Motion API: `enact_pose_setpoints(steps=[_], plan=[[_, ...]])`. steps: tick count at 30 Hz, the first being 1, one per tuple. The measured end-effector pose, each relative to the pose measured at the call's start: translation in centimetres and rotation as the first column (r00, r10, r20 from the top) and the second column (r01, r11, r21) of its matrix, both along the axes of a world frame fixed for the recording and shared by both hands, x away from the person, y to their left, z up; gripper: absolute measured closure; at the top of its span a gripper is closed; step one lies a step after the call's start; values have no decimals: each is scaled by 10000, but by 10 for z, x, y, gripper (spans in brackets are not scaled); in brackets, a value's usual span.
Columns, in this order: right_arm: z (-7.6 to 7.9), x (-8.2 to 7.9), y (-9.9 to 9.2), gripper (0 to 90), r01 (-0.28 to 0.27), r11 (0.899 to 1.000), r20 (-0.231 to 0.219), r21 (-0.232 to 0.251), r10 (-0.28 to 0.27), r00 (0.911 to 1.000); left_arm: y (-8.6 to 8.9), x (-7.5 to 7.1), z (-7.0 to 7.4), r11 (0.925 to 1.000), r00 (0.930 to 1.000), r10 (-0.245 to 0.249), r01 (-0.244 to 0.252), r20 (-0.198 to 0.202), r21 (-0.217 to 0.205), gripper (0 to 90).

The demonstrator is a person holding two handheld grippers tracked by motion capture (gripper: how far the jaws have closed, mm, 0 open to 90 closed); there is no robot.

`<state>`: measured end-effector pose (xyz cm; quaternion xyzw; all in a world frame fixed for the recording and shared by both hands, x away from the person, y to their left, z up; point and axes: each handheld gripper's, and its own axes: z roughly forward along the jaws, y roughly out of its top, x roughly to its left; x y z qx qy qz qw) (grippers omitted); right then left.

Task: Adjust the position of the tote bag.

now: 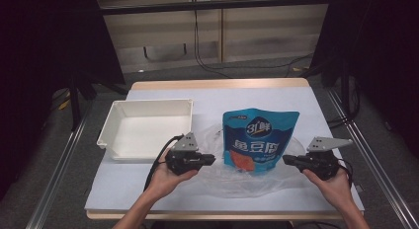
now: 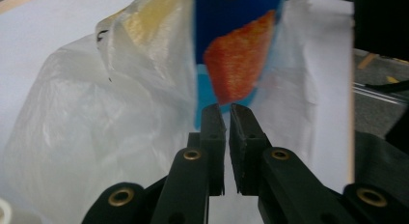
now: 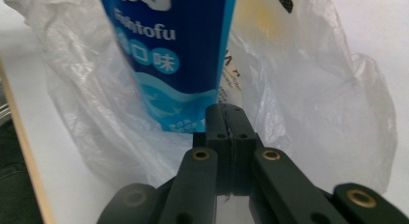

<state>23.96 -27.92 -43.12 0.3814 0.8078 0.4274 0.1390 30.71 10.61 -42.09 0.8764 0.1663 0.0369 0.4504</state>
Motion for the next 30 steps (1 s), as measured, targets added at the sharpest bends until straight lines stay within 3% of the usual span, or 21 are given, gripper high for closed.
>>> enact_pose_setpoints(steps=[2, 6, 8, 9, 13, 15, 16, 19, 20, 22, 23, 24, 25, 26, 27, 28, 29, 30], plan=[[-4, 6, 0, 900, 37, 10000, -110, -67, -38, 9999, -5, 4, -5, 9996, 9999, -3, 7, -154, 282, 849], [-8, 16, 0, 900, 42, 9999, -246, 137, -39, 9997, -15, 2, -12, 9959, 9997, -218, 222, -61, 882, 853], [-8, 20, 1, 900, -179, 9996, -266, 209, 185, 9995, -17, 4, -17, 9960, 9996, -118, 140, -252, 880, 852], [-9, 22, 3, 900, -227, 9996, -307, 155, 232, 9993, -17, 5, -19, 9925, 9995, -175, 206, -266, 1206, 853], [-17, 26, 9, 900, -288, 9994, -531, -205, 277, 9982, -22, 7, -30, 9868, 9986, -363, 420, -391, 1563, 853], [-20, 28, 11, 900, -332, 9987, -643, -385, 306, 9975, -26, 6, -35, 9825, 9991, -170, 238, -385, 1845, 852], [-21, 29, 12, 900, -326, 9983, -707, -485, 291, 9971, -26, 7, -37, 9801, 9977, -287, 402, -613, 1943, 852], [-26, 30, 14, 900, -274, 9982, -806, -535, 230, 9965, -27, 7, -44, 9697, 9982, -175, 308, -571, 2425, 852], [-27, 30, 14, 900, -310, 9975, -860, -632, 255, 9960, -25, 10, -44, 9619, 9982, -380, 490, -459, 2688, 852], [-32, 30, 15, 900, -342, 9959, -950, -835, 262, 9951, -26, 10, -44, 9594, 9991, -265, 351, -346, 2798, 852], [-35, 31, 16, 900, -401, 9946, -1014, -953, 304, 9944, -28, 7, -46, 9638, 9994, 32, 63, -351, 2665, 852], [-37, 31, 17, 900, -358, 9920, -1046, -1214, 231, 9942, -29, 6, -47, 9590, 9998, 153, -121, -88, 2833, 853], [-38, 31, 17, 900, -342, 9890, -1123, -1440, 180, 9935, -30, 5, -48, 9607, 9997, 241, -221, -38, 2767, 854], [-40, 31, 17, 900, -370, 9882, -1142, -1483, 201, 9933, -28, 7, -46, 9558, 9999, 65, -18, -152, 2940, 856], [-40, 30, 18, 900, -308, 9852, -1104, -1688, 122, 9938, -28, 7, -46, 9546, 9999, 140, -124, -33, 2975, 856], [-42, 30, 18, 900, -375, 9817, -1134, -1867, 164, 9934, -28, 6, -48, 9595, 9997, 263, -252, 2, 2805, 857], [-43, 29, 18, 900, -408, 9812, -1186, -1887, 184, 9928, -28, 6, -48, 9595, 9997, 263, -252, 2, 2805, 863], [-43, 28, 16, 900, -310, 9814, -1169, -1894, 88, 9931, -25, 7, -47, 9545, 9991, 398, -421, 138, 2954, 875]])
